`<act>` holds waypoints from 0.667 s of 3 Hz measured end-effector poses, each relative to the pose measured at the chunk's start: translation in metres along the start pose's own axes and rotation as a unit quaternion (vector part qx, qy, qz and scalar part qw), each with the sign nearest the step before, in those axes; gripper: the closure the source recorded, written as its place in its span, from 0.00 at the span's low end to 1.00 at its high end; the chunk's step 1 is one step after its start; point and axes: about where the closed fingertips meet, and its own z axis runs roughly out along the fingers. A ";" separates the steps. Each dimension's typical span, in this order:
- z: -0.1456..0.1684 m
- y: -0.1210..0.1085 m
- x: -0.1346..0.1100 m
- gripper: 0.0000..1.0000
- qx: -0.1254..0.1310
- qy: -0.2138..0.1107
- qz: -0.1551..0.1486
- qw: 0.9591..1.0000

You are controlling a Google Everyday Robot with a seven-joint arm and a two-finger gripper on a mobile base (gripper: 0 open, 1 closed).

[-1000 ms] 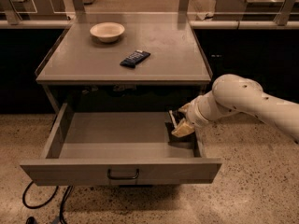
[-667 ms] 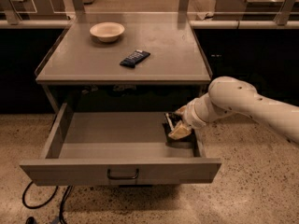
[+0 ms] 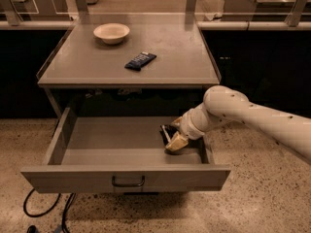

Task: Place rxbar chocolate into top drawer

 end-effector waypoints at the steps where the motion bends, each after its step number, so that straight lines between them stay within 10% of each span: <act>1: 0.000 0.000 0.000 0.81 0.000 0.000 0.000 1.000; 2: 0.000 0.000 0.000 0.58 0.000 0.000 0.000 1.000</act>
Offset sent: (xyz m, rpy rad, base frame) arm 0.0000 0.0000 0.0000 0.0000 0.0000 0.0000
